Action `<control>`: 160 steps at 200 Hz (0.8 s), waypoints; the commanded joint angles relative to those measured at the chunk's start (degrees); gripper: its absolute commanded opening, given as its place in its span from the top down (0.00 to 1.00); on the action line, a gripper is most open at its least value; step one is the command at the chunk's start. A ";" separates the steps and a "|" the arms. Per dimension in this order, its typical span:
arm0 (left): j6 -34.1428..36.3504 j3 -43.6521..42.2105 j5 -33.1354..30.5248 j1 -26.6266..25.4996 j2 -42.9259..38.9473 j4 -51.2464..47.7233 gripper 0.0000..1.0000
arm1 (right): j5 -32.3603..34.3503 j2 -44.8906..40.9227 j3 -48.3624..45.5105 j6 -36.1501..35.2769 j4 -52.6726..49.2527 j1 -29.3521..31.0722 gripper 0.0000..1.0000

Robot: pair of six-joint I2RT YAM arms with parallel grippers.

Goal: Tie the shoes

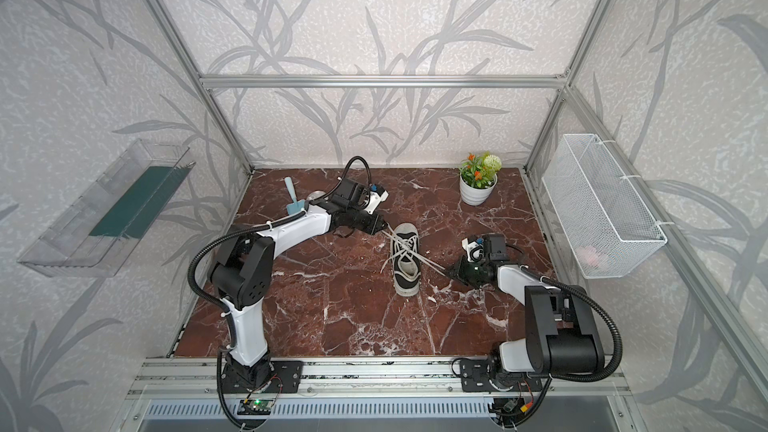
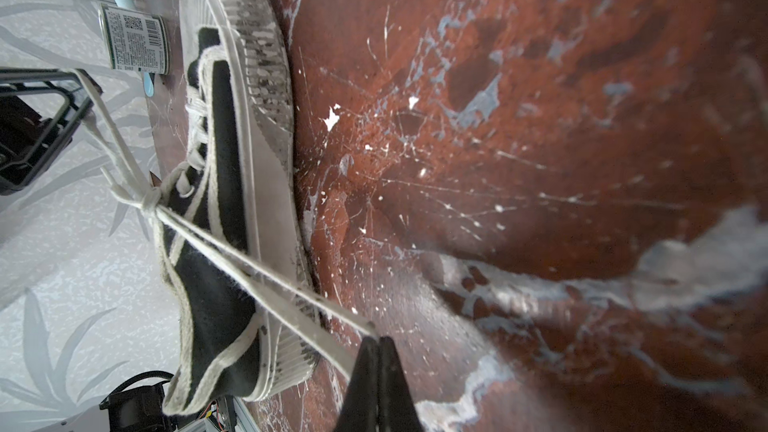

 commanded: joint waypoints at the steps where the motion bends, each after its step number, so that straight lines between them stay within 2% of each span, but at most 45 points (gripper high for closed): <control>1: 0.37 -0.33 -2.41 1.18 -1.68 0.61 1.00 | 1.34 -0.23 -0.97 -1.02 -2.38 -1.09 1.00; 99: -1.71 -0.60 -2.14 1.55 -1.67 2.25 1.00 | 1.85 -0.14 -1.15 -1.75 -3.34 -2.42 1.00; 138: -3.89 -2.11 3.33 0.62 -3.19 3.82 1.00 | -6.82 -0.48 0.74 -3.44 -1.28 -1.93 1.00; 142: -4.44 -2.69 3.63 0.44 -3.57 4.53 0.99 | -7.58 -0.75 1.18 -3.67 -1.65 -1.90 0.93; 149: -5.58 -3.79 4.29 0.23 -4.36 6.30 0.90 | -8.03 -1.44 2.00 -4.18 -2.86 -1.90 0.80; 160: -7.21 -5.26 5.45 0.08 -5.50 8.60 0.76 | -8.67 -2.68 2.44 -3.99 -2.96 -1.90 0.67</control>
